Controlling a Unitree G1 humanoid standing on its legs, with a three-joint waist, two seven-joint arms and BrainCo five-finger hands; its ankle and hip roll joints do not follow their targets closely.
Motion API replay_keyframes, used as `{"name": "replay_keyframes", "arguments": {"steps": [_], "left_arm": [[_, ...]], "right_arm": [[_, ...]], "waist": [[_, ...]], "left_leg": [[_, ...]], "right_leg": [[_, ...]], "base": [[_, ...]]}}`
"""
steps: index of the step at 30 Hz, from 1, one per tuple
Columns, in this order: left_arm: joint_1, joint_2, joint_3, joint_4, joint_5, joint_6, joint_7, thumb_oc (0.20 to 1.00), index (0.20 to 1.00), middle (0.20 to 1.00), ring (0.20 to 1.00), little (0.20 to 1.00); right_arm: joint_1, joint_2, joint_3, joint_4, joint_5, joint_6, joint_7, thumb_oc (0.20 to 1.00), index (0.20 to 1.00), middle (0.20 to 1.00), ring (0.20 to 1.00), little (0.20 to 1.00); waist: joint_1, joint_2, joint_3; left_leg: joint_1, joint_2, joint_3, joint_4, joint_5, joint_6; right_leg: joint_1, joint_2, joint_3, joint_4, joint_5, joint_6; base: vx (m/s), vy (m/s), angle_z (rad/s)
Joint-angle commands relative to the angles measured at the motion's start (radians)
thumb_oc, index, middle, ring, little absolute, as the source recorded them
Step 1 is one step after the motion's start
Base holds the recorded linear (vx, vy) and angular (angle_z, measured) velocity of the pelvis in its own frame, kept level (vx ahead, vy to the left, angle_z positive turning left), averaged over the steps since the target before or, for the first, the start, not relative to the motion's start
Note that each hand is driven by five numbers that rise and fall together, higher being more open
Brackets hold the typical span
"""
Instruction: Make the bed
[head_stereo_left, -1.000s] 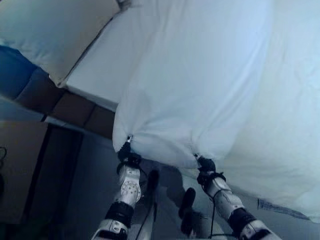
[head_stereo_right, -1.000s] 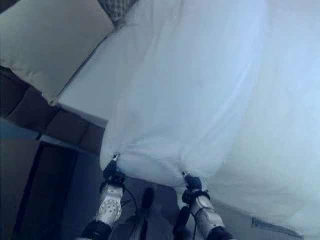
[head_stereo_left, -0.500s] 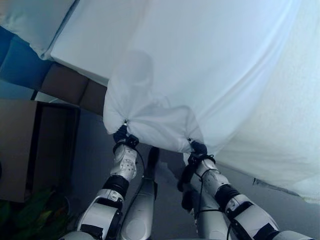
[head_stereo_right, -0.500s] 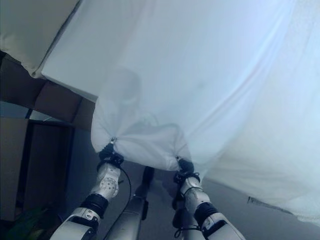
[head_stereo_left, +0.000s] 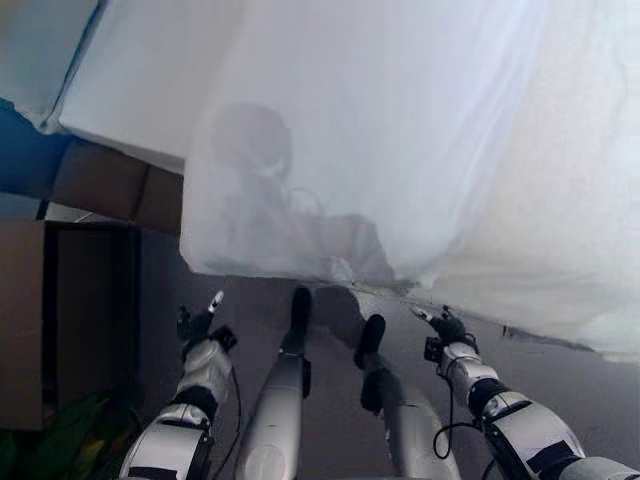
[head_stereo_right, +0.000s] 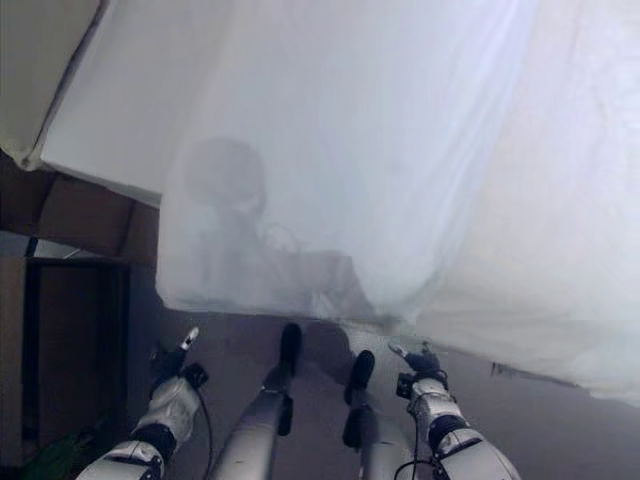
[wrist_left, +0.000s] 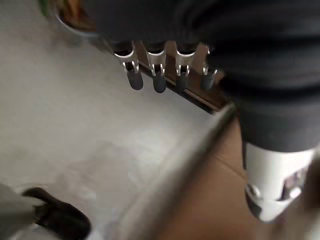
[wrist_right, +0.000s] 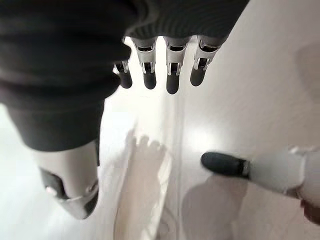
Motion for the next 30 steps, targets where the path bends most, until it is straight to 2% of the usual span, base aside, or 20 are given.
{"name": "replay_keyframes", "arguments": {"steps": [1,5,7,9,10,11,13,16,17,18,19,21,23,25,30], "left_arm": [[0.015,-0.015,0.040,0.024,-0.022,-0.014,-0.002,1.000,1.000,1.000,1.000,1.000],[0.040,-0.044,0.057,0.019,-0.067,-0.026,-0.006,1.000,1.000,1.000,1.000,1.000],[0.048,-0.062,0.066,-0.017,-0.127,-0.051,0.005,1.000,1.000,1.000,1.000,1.000],[0.050,-0.066,0.071,-0.051,-0.153,-0.069,0.012,1.000,1.000,1.000,1.000,1.000],[0.072,-0.071,0.072,-0.230,-0.186,-0.118,0.018,1.000,1.000,1.000,1.000,1.000],[0.083,-0.070,0.071,-0.287,-0.193,-0.121,-0.001,1.000,1.000,1.000,1.000,1.000],[0.122,-0.047,0.040,-0.513,-0.169,-0.152,-0.030,1.000,1.000,1.000,1.000,1.000],[0.157,0.003,0.016,-0.716,-0.067,-0.152,-0.065,1.000,1.000,1.000,1.000,1.000],[0.159,0.002,0.015,-0.719,-0.065,-0.151,-0.064,1.000,1.000,1.000,1.000,1.000],[0.151,0.054,0.006,-0.899,-0.038,-0.166,-0.138,1.000,1.000,1.000,1.000,1.000],[0.153,0.054,0.006,-0.900,-0.038,-0.165,-0.138,1.000,1.000,1.000,1.000,1.000],[0.100,0.081,0.014,-1.092,-0.074,-0.194,-0.213,1.000,1.000,1.000,1.000,1.000],[0.048,0.111,0.022,-1.193,-0.070,-0.204,-0.254,1.000,1.000,1.000,1.000,1.000],[-0.019,0.138,0.027,-1.270,-0.068,-0.216,-0.287,1.000,1.000,1.000,1.000,1.000],[-0.191,0.178,-0.027,-1.319,-0.092,-0.240,-0.327,1.000,1.000,1.000,1.000,1.000]], "right_arm": [[0.061,-0.013,-0.012,-0.008,0.057,-0.008,-0.011,1.000,1.000,1.000,1.000,1.000],[0.093,-0.010,-0.062,-0.036,0.159,-0.041,-0.015,1.000,1.000,1.000,1.000,1.000],[0.095,0.010,-0.106,-0.100,0.280,-0.102,-0.040,1.000,1.000,1.000,1.000,1.000],[0.094,0.020,-0.103,-0.139,0.295,-0.119,-0.043,1.000,1.000,1.000,1.000,1.000],[0.105,0.029,-0.062,-0.291,0.269,-0.135,-0.034,1.000,1.000,1.000,1.000,1.000],[0.115,0.025,-0.039,-0.373,0.252,-0.144,-0.019,1.000,1.000,1.000,1.000,1.000],[0.144,0.000,-0.011,-0.587,0.231,-0.187,0.014,1.000,1.000,1.000,1.000,1.000],[0.156,-0.041,-0.006,-0.799,0.157,-0.231,0.039,1.000,1.000,1.000,1.000,1.000],[0.158,-0.041,-0.006,-0.801,0.156,-0.230,0.037,1.000,1.000,1.000,1.000,1.000],[0.133,-0.052,-0.020,-0.926,0.201,-0.269,0.096,1.000,1.000,1.000,1.000,1.000],[0.134,-0.052,-0.020,-0.926,0.202,-0.269,0.097,1.000,1.000,1.000,1.000,1.000],[0.076,-0.028,-0.004,-1.046,0.347,-0.295,0.212,1.000,1.000,1.000,1.000,1.000],[0.026,-0.043,0.023,-1.119,0.384,-0.297,0.280,1.000,1.000,1.000,1.000,1.000],[-0.044,-0.061,0.055,-1.176,0.444,-0.294,0.361,1.000,1.000,1.000,1.000,1.000],[-0.231,-0.085,0.139,-1.199,0.504,-0.290,0.438,1.000,1.000,1.000,1.000,1.000]], "waist": [[-0.004,0.011,0.009],[-0.020,0.030,0.009],[-0.030,0.043,0.009],[-0.031,0.046,0.009],[-0.031,0.048,0.009],[-0.031,0.047,0.009],[-0.033,0.046,0.009],[-0.038,0.049,0.009],[-0.038,0.049,0.009],[-0.040,0.054,0.009],[-0.040,0.053,0.009],[-0.038,0.051,0.009],[-0.036,0.046,0.009],[-0.034,0.041,0.009],[-0.029,0.036,0.009]], "left_leg": [[0.009,-0.040,0.046,-0.036,-0.039,-0.044],[0.035,-0.032,0.051,-0.071,-0.017,-0.052],[0.048,-0.021,0.052,-0.091,-0.006,-0.058],[0.051,-0.018,0.055,-0.097,-0.002,-0.059],[0.053,-0.009,0.056,-0.109,0.010,-0.063],[0.052,-0.004,0.059,-0.114,0.015,-0.065],[0.048,0.001,0.060,-0.119,0.022,-0.068],[0.045,0.006,0.063,-0.118,0.023,-0.070],[0.046,0.006,0.064,-0.117,0.023,-0.070],[0.044,0.008,0.065,-0.115,0.019,-0.070],[0.044,0.008,0.065,-0.114,0.019,-0.070],[0.037,0.008,0.070,-0.104,0.012,-0.073],[0.029,0.008,0.071,-0.098,0.007,-0.075],[0.022,0.007,0.072,-0.092,0.001,-0.078],[-0.008,0.002,0.068,-0.065,-0.010,-0.078]], "right_leg": [[-0.066,-0.076,0.055,-0.076,0.141,0.117],[-0.057,-0.065,0.061,-0.080,0.133,0.111],[-0.057,-0.054,0.064,-0.081,0.127,0.108],[-0.058,-0.050,0.065,-0.083,0.127,0.107],[-0.065,-0.039,0.068,-0.086,0.130,0.105],[-0.069,-0.035,0.066,-0.087,0.130,0.104],[-0.077,-0.028,0.064,-0.089,0.135,0.101],[-0.082,-0.024,0.061,-0.089,0.134,0.099],[-0.082,-0.024,0.061,-0.089,0.134,0.099],[-0.090,-0.023,0.062,-0.086,0.133,0.099],[-0.090,-0.023,0.063,-0.086,0.132,0.099],[-0.103,-0.020,0.069,-0.080,0.131,0.100],[-0.110,-0.022,0.070,-0.076,0.131,0.100],[-0.116,-0.022,0.073,-0.070,0.129,0.102],[-0.138,-0.030,0.076,-0.054,0.128,0.105]], "base": [[-0.02,-0.041,-0.15],[-0.03,-0.092,-0.17],[-0.02,-0.088,-0.14],[-0.02,-0.076,-0.12],[-0.03,-0.123,-0.13],[-0.03,-0.122,-0.19],[-0.01,-0.094,-0.21],[0.00,-0.052,-0.04],[0.01,-0.029,-0.04],[0.01,-0.012,-0.04],[0.00,0.000,0.00],[0.02,-0.014,-0.03],[0.01,-0.007,0.02],[0.00,0.000,0.00],[0.03,0.003,-0.01]]}}
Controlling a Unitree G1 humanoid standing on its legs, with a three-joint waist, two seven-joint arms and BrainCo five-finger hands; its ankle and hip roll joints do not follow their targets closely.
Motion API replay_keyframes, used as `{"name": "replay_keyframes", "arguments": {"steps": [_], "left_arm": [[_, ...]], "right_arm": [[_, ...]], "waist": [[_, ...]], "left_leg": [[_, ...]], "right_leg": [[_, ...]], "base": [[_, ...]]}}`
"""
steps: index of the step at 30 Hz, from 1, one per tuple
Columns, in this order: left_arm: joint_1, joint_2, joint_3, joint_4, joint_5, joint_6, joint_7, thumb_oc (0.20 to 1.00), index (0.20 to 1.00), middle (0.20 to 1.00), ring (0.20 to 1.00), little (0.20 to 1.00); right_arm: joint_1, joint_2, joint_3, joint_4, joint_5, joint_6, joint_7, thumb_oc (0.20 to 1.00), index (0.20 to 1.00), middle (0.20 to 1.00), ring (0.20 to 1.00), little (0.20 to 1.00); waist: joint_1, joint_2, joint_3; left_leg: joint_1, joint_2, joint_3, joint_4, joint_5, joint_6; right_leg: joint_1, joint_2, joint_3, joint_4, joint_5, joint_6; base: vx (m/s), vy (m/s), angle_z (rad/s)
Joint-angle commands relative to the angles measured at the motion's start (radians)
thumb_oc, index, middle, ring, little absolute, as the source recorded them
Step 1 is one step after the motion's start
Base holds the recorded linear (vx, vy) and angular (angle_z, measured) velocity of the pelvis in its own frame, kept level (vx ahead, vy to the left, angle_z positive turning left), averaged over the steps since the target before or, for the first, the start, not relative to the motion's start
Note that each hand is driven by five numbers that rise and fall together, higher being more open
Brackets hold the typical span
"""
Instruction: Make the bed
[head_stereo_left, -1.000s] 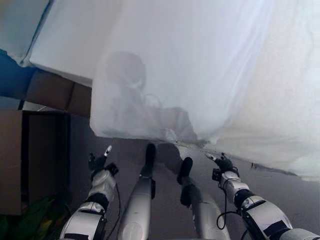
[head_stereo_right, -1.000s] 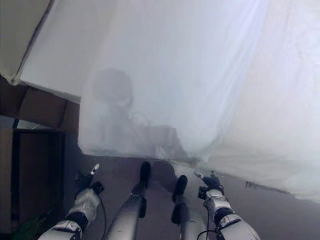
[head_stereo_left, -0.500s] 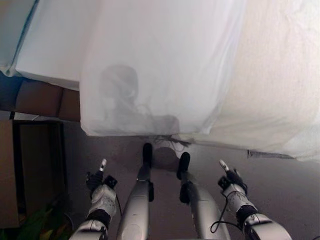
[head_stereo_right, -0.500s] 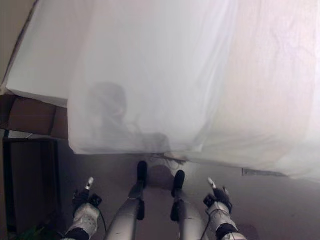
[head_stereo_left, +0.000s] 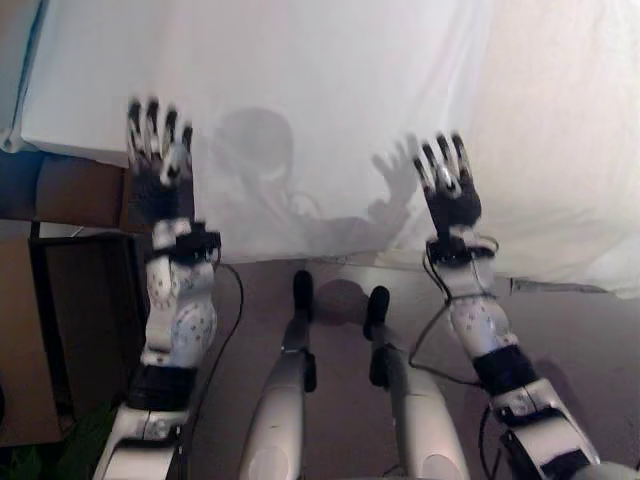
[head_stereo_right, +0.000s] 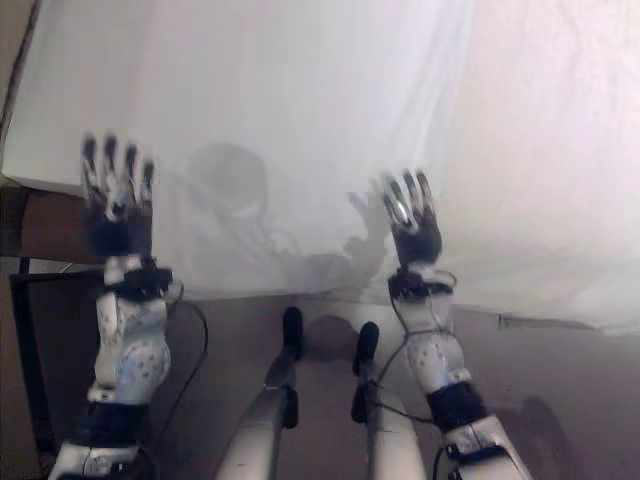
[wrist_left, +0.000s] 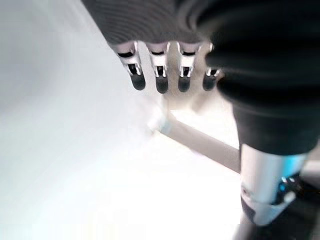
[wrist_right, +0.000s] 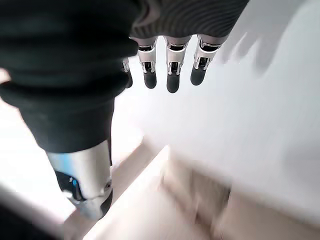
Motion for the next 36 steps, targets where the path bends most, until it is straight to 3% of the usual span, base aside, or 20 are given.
{"name": "replay_keyframes", "arguments": {"steps": [1,7,11,14,17,18,19,20,25,29,32,36], "left_arm": [[-0.093,0.033,-0.022,-0.061,-0.006,-0.073,-0.041,1.000,1.000,1.000,1.000,1.000],[-0.325,0.066,-0.162,0.074,-0.113,-0.084,-0.026,1.000,1.000,1.000,1.000,1.000],[-0.450,0.075,-0.254,0.217,-0.240,-0.062,-0.056,1.000,1.000,1.000,1.000,1.000],[-0.580,0.079,-0.335,0.427,-0.376,-0.017,-0.069,1.000,1.000,1.000,1.000,1.000],[-0.637,0.065,-0.342,0.599,-0.449,0.021,-0.070,1.000,1.000,1.000,1.000,1.000],[-0.664,0.052,-0.348,0.719,-0.461,0.044,-0.047,1.000,1.000,1.000,1.000,1.000],[-0.674,0.053,-0.349,0.727,-0.463,0.044,-0.051,1.000,1.000,1.000,1.000,1.000],[-0.690,0.063,-0.345,0.788,-0.457,0.061,-0.041,1.000,1.000,1.000,1.000,1.000],[-0.691,0.096,-0.294,0.991,-0.407,0.094,0.047,1.000,1.000,1.000,1.000,1.000],[-0.672,0.114,-0.255,1.118,-0.353,0.113,0.135,1.000,1.000,1.000,1.000,1.000],[-0.651,0.146,-0.246,1.179,-0.289,0.148,0.146,1.000,1.000,1.000,1.000,1.000],[-0.570,0.160,-0.182,1.208,-0.270,0.149,0.155,1.000,1.000,1.000,1.000,1.000]], "right_arm": [[-0.105,-0.005,0.040,-0.081,0.059,-0.040,0.073,1.000,1.000,1.000,1.000,1.000],[-0.312,-0.014,0.120,0.068,0.096,-0.035,0.012,1.000,1.000,1.000,1.000,1.000],[-0.403,-0.007,0.178,0.186,0.134,-0.014,-0.009,1.000,1.000,1.000,1.000,1.000],[-0.497,0.043,0.220,0.338,0.204,-0.004,-0.055,1.000,1.000,1.000,1.000,1.000],[-0.563,0.062,0.243,0.475,0.225,0.025,-0.090,1.000,1.000,1.000,1.000,1.000],[-0.593,0.068,0.262,0.583,0.222,0.044,-0.140,1.000,1.000,1.000,1.000,1.000],[-0.602,0.069,0.261,0.589,0.223,0.044,-0.138,1.000,1.000,1.000,1.000,1.000],[-0.624,0.076,0.260,0.630,0.212,0.058,-0.153,1.000,1.000,1.000,1.000,1.000],[-0.654,0.076,0.265,0.800,0.125,0.089,-0.270,1.000,1.000,1.000,1.000,1.000],[-0.625,0.067,0.248,0.866,0.048,0.109,-0.354,1.000,1.000,1.000,1.000,1.000],[-0.606,0.050,0.219,0.919,-0.004,0.121,-0.389,1.000,1.000,1.000,1.000,1.000],[-0.529,0.018,0.153,0.972,-0.074,0.139,-0.409,1.000,1.000,1.000,1.000,1.000]], "waist": [[-0.008,-0.024,-0.001],[-0.002,-0.032,-0.001],[0.001,-0.038,-0.001],[0.003,-0.046,-0.001],[0.006,-0.053,-0.001],[0.006,-0.058,-0.001],[0.004,-0.060,-0.001],[0.005,-0.062,-0.001],[-0.002,-0.075,-0.001],[-0.016,-0.084,-0.001],[-0.025,-0.082,-0.001],[-0.030,-0.080,-0.001]], "left_leg": [[0.028,-0.036,0.006,0.050,-0.122,-0.064],[-0.026,-0.040,-0.010,0.088,-0.125,-0.061],[-0.056,-0.040,-0.020,0.097,-0.121,-0.060],[-0.083,-0.040,-0.033,0.100,-0.113,-0.060],[-0.107,-0.037,-0.036,0.101,-0.109,-0.063],[-0.121,-0.041,-0.045,0.145,-0.151,-0.066],[-0.148,-0.043,-0.037,0.157,-0.134,-0.061],[-0.154,-0.043,-0.046,0.193,-0.177,-0.062],[-0.270,-0.045,-0.051,0.316,-0.230,-0.057],[-0.314,-0.033,-0.043,0.308,-0.224,-0.061],[-0.324,-0.033,-0.042,0.289,-0.216,-0.062],[-0.333,-0.036,-0.044,0.280,-0.214,-0.061]], "right_leg": [[0.033,-0.057,0.006,-0.141,0.098,0.131],[0.007,-0.066,0.003,-0.130,0.100,0.128],[-0.011,-0.066,0.001,-0.128,0.102,0.126],[-0.030,-0.061,-0.001,-0.130,0.109,0.129],[-0.050,-0.058,-0.005,-0.135,0.113,0.131],[-0.051,-0.055,0.006,-0.124,0.088,0.137],[-0.073,-0.060,-0.003,-0.123,0.107,0.129],[-0.072,-0.056,0.011,-0.111,0.085,0.134],[-0.150,-0.045,0.030,-0.084,0.096,0.128],[-0.187,-0.033,0.032,-0.104,0.110,0.130],[-0.206,-0.031,0.030,-0.108,0.107,0.126],[-0.218,-0.035,0.025,-0.105,0.102,0.126]], "base": [[0.03,0.002,0.03],[0.04,-0.008,0.11],[0.03,-0.010,0.08],[0.05,-0.015,0.11],[0.05,-0.008,0.05],[0.03,-0.014,0.03],[0.08,-0.011,0.06],[0.00,0.023,0.09],[0.02,0.044,0.04],[0.00,0.025,-0.08],[0.00,0.014,-0.05],[0.00,0.000,0.00]]}}
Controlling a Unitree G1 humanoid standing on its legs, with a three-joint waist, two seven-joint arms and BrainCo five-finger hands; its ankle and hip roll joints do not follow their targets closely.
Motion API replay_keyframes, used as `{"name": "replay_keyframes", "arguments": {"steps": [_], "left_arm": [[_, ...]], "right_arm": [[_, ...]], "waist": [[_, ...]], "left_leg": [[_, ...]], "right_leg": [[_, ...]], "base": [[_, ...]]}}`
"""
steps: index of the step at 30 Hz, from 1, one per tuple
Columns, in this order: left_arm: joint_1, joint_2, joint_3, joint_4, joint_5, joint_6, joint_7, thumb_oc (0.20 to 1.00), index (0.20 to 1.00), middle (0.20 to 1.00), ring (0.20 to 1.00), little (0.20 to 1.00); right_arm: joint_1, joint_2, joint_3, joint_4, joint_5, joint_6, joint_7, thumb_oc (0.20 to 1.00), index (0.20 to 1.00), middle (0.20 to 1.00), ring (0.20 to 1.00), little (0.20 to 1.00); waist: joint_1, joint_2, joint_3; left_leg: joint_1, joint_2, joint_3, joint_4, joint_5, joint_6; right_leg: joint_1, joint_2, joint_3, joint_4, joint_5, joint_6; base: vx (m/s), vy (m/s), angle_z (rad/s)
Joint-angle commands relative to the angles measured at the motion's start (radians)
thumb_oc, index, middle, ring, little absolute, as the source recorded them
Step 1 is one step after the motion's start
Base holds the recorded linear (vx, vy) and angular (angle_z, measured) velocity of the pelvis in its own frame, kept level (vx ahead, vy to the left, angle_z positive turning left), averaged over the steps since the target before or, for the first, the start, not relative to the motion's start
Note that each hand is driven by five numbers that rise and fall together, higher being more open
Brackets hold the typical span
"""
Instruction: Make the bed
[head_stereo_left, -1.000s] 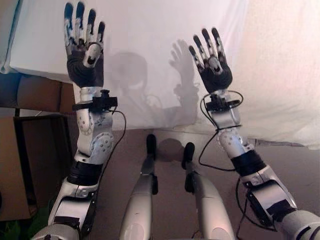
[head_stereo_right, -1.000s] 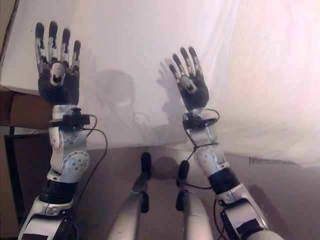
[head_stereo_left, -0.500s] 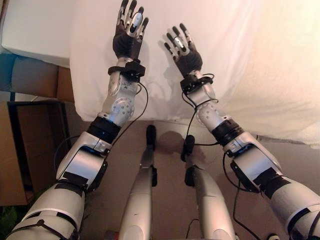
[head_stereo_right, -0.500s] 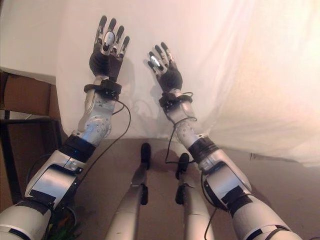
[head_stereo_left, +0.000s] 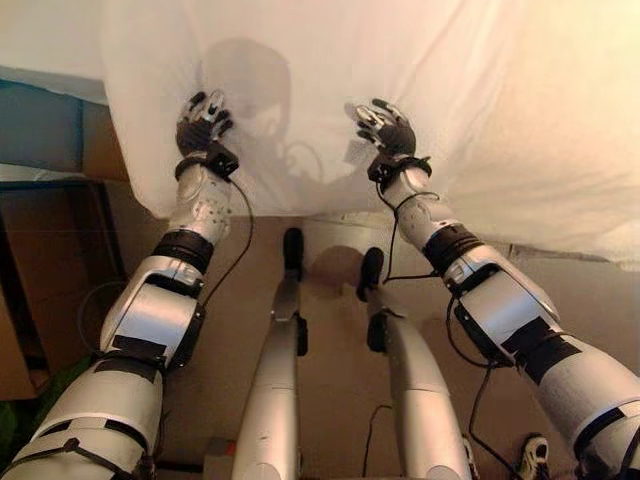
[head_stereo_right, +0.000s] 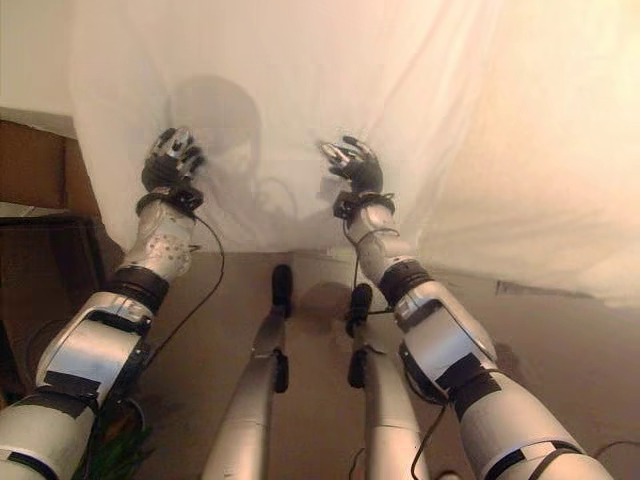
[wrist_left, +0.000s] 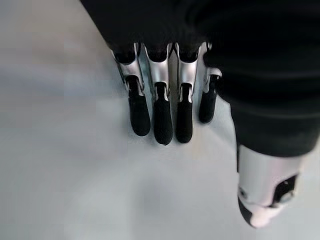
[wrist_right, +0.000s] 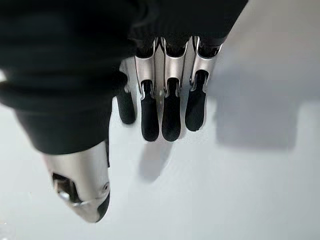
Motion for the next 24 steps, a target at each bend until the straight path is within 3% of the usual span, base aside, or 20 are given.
{"name": "replay_keyframes", "arguments": {"steps": [1,3,6,7,8,10,12,13,18,20,21,22,24], "left_arm": [[0.045,0.048,0.112,0.080,0.048,-0.009,0.040,1.000,1.000,1.000,1.000,1.000],[0.093,0.052,0.148,0.075,0.054,-0.014,0.050,1.000,1.000,1.000,1.000,1.000],[0.184,0.065,0.206,0.078,0.074,-0.023,0.073,1.000,1.000,1.000,1.000,1.000],[0.214,0.069,0.228,0.075,0.084,-0.029,0.084,1.000,1.000,1.000,1.000,1.000],[0.261,0.066,0.252,0.067,0.089,-0.031,0.092,1.000,1.000,1.000,1.000,1.000],[0.313,0.052,0.290,0.057,0.095,-0.036,0.104,1.000,1.000,1.000,1.000,1.000],[0.391,0.043,0.333,0.048,0.116,-0.037,0.121,1.000,1.000,1.000,1.000,1.000],[0.431,0.026,0.340,0.028,0.129,-0.043,0.133,1.000,1.000,1.000,1.000,1.000],[0.603,-0.048,0.391,-0.036,0.201,-0.047,0.161,1.000,1.000,1.000,1.000,1.000],[0.676,-0.057,0.380,-0.034,0.287,-0.016,0.153,1.000,1.000,1.000,1.000,1.000],[0.713,-0.022,0.330,-0.051,0.501,0.025,0.172,1.000,1.000,1.000,1.000,1.000],[0.740,0.002,0.291,-0.074,0.620,0.042,0.164,1.000,1.000,1.000,1.000,1.000],[0.787,0.015,0.264,-0.085,0.723,0.052,0.117,1.000,1.000,1.000,1.000,1.000]], "right_arm": [[0.088,-0.050,-0.092,0.055,-0.072,0.018,-0.056,1.000,1.000,1.000,1.000,1.000],[0.153,-0.066,-0.136,0.069,-0.088,0.018,-0.062,1.000,1.000,1.000,1.000,1.000],[0.292,-0.092,-0.214,0.093,-0.111,0.017,-0.079,1.000,1.000,1.000,1.000,1.000],[0.334,-0.104,-0.244,0.109,-0.127,0.022,-0.088,1.000,1.000,1.000,1.000,1.000],[0.389,-0.108,-0.274,0.113,-0.129,0.020,-0.095,1.000,1.000,1.000,1.000,1.000],[0.463,-0.117,-0.336,0.126,-0.123,0.017,-0.116,1.000,1.000,1.000,1.000,1.000],[0.568,-0.122,-0.410,0.144,-0.147,0.012,-0.158,1.000,1.000,1.000,1.000,1.000],[0.619,-0.115,-0.423,0.138,-0.166,0.012,-0.169,1.000,1.000,1.000,1.000,1.000],[0.813,-0.090,-0.486,0.082,-0.235,0.013,-0.193,1.000,1.000,1.000,1.000,1.000],[0.878,-0.093,-0.478,0.033,-0.275,0.012,-0.176,1.000,1.000,1.000,1.000,1.000],[0.907,-0.104,-0.468,0.009,-0.310,0.013,-0.156,1.000,1.000,1.000,1.000,1.000],[0.930,-0.124,-0.463,-0.015,-0.329,0.009,-0.123,1.000,1.000,1.000,1.000,1.000],[0.973,-0.144,-0.472,-0.084,-0.308,-0.010,-0.050,1.000,1.000,1.000,1.000,1.000]], "waist": [[0.003,-0.045,0.012],[-0.003,-0.043,0.012],[-0.006,-0.034,0.012],[-0.011,-0.035,0.012],[-0.010,-0.031,0.012],[-0.017,-0.030,0.012],[-0.024,-0.029,0.012],[-0.025,-0.025,0.012],[-0.035,-0.015,0.012],[-0.040,-0.010,0.012],[-0.042,-0.006,0.012],[-0.044,-0.005,0.012],[-0.050,0.001,0.012]], "left_leg": [[0.038,-0.036,0.036,0.134,-0.219,-0.036],[0.013,-0.041,0.046,0.130,-0.194,-0.029],[0.047,-0.040,0.039,0.117,-0.213,-0.030],[0.029,-0.043,0.051,0.115,-0.193,-0.025],[0.053,-0.041,0.042,0.114,-0.214,-0.029],[0.039,-0.046,0.053,0.114,-0.193,-0.022],[0.049,-0.045,0.057,0.114,-0.197,-0.021],[0.079,-0.045,0.048,0.116,-0.220,-0.024],[0.119,-0.048,0.056,0.135,-0.229,-0.020],[0.157,-0.044,0.059,0.148,-0.239,-0.020],[0.177,-0.044,0.062,0.149,-0.237,-0.019],[0.196,-0.042,0.066,0.151,-0.238,-0.020],[0.242,-0.039,0.082,0.139,-0.206,-0.017]], "right_leg": [[0.124,-0.035,0.014,-0.256,0.119,0.140],[0.100,-0.043,0.003,-0.257,0.137,0.132],[0.119,-0.041,0.012,-0.245,0.113,0.138],[0.102,-0.046,0.000,-0.246,0.127,0.131],[0.122,-0.043,0.009,-0.237,0.106,0.138],[0.105,-0.050,-0.001,-0.232,0.118,0.130],[0.109,-0.053,-0.002,-0.220,0.107,0.129],[0.132,-0.051,0.009,-0.205,0.083,0.134],[0.151,-0.060,0.014,-0.140,0.051,0.128],[0.177,-0.064,0.015,-0.104,0.026,0.126],[0.191,-0.068,0.015,-0.086,0.018,0.125],[0.203,-0.069,0.014,-0.071,0.008,0.125],[0.224,-0.073,0.007,-0.042,0.009,0.118]], "base": [[0.00,0.014,0.05],[-0.06,0.013,0.07],[0.00,0.012,0.03],[0.04,0.010,0.00],[-0.06,0.003,0.01],[0.00,0.000,0.00],[0.02,0.001,-0.01],[0.00,0.000,0.00],[-0.03,-0.002,0.03],[-0.02,-0.004,0.01],[-0.05,-0.007,-0.01],[-0.05,0.016,-0.01],[-0.11,0.006,-0.06]]}}
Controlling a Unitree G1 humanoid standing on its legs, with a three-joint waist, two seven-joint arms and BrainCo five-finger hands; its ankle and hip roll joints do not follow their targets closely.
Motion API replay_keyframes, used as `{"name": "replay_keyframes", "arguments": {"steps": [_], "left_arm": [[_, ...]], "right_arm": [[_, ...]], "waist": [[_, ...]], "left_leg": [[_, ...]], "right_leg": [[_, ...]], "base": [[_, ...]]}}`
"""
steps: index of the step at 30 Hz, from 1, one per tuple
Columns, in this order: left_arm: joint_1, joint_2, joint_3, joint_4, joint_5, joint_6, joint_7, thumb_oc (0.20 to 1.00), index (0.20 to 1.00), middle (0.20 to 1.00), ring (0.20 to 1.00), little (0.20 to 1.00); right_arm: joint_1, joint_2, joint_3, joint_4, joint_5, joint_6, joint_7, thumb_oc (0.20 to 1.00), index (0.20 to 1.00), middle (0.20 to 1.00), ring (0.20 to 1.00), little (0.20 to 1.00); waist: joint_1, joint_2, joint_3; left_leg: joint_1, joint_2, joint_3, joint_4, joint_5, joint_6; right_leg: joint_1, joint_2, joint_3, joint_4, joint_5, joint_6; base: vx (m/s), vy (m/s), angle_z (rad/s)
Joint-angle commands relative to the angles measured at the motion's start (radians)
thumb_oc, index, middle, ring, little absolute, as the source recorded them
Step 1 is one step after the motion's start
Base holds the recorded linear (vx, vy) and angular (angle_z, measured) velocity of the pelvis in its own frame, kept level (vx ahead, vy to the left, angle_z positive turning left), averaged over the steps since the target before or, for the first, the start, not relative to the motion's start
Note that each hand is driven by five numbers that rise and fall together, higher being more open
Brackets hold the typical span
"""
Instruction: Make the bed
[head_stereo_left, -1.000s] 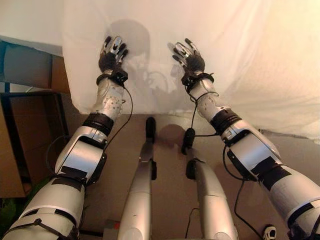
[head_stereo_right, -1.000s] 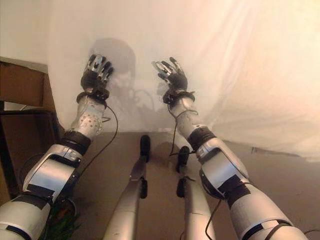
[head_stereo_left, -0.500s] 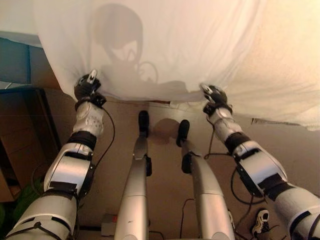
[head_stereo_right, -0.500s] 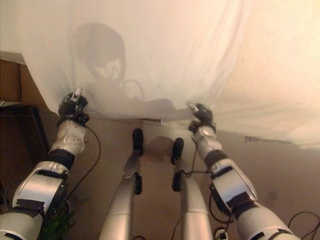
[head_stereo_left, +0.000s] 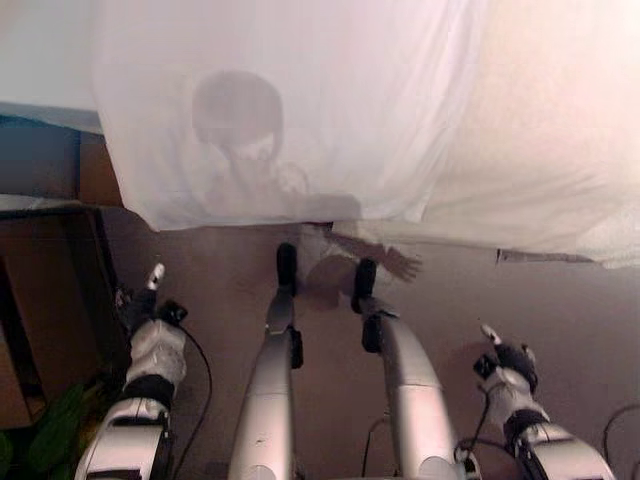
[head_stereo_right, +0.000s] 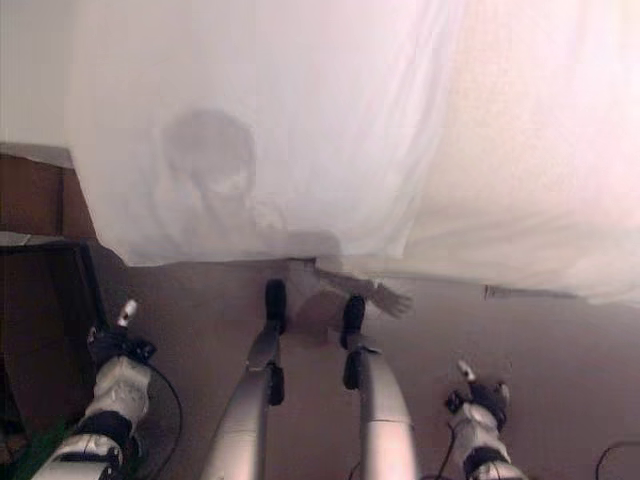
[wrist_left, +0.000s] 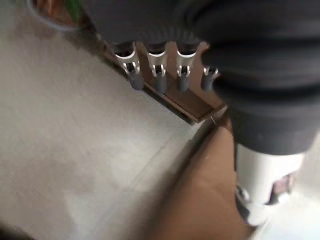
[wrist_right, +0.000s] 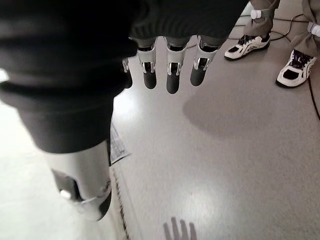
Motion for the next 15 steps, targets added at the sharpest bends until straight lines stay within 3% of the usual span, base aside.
{"name": "replay_keyframes", "arguments": {"steps": [1,2,3,7,10,12,15], "left_arm": [[0.042,0.013,0.021,-0.009,0.253,-0.007,-0.064,1.000,1.000,1.000,1.000,1.000],[0.046,0.013,0.021,-0.010,0.253,-0.006,-0.063,1.000,1.000,1.000,1.000,1.000],[0.095,-0.012,0.030,0.024,0.232,-0.008,-0.126,1.000,1.000,1.000,1.000,1.000],[0.176,-0.050,0.020,-0.004,0.236,-0.022,-0.243,1.000,1.000,1.000,1.000,1.000],[0.218,-0.058,0.016,-0.007,0.262,-0.015,-0.288,1.000,1.000,1.000,1.000,1.000],[0.258,-0.068,-0.029,0.036,0.368,-0.001,-0.328,1.000,1.000,1.000,1.000,1.000],[0.255,-0.092,-0.071,0.153,0.535,0.037,-0.310,1.000,1.000,1.000,1.000,1.000]], "right_arm": [[0.057,-0.065,-0.020,-0.085,-0.034,-0.040,0.122,1.000,1.000,1.000,1.000,1.000],[0.061,-0.065,-0.020,-0.087,-0.035,-0.040,0.122,1.000,1.000,1.000,1.000,1.000],[0.103,-0.075,-0.038,-0.079,-0.061,-0.035,0.156,1.000,1.000,1.000,1.000,1.000],[0.156,-0.137,0.015,-0.121,-0.278,-0.006,0.209,1.000,1.000,1.000,1.000,1.000],[0.188,-0.165,0.059,-0.139,-0.376,0.013,0.250,1.000,1.000,1.000,1.000,1.000],[0.216,-0.202,0.139,-0.104,-0.528,0.047,0.302,1.000,1.000,1.000,1.000,1.000],[0.211,-0.180,0.174,-0.004,-0.608,0.086,0.311,1.000,1.000,1.000,1.000,1.000]], "waist": [[-0.011,0.016,0.011],[-0.011,0.016,0.011],[-0.013,0.030,0.011],[-0.021,0.046,0.011],[-0.016,0.050,-0.005],[-0.008,0.055,-0.076],[-0.004,0.053,-0.145]], "left_leg": [[0.092,-0.016,0.037,0.140,-0.187,-0.021],[0.097,-0.016,0.036,0.136,-0.186,-0.021],[0.181,-0.009,0.031,0.116,-0.178,-0.024],[0.364,0.010,0.030,0.079,-0.162,-0.046],[0.425,0.017,0.029,0.088,-0.164,-0.050],[0.481,0.010,0.017,0.074,-0.164,-0.049],[0.537,-0.006,0.003,0.052,-0.167,-0.046]], "right_leg": [[0.147,-0.027,-0.013,-0.153,0.081,0.121],[0.151,-0.027,-0.013,-0.155,0.081,0.121],[0.216,-0.025,-0.016,-0.137,0.057,0.115],[0.416,-0.010,-0.031,-0.175,0.040,0.108],[0.490,-0.003,-0.027,-0.205,0.041,0.105],[0.556,0.014,-0.022,-0.251,0.050,0.104],[0.619,0.025,-0.017,-0.298,0.056,0.107]], "base": [[-0.10,-0.024,-0.15],[-0.02,-0.060,-0.16],[-0.02,-0.097,-0.12],[-0.02,-0.135,0.01],[0.02,-0.098,0.02],[0.05,-0.087,-0.01],[0.05,-0.010,-0.02]]}}
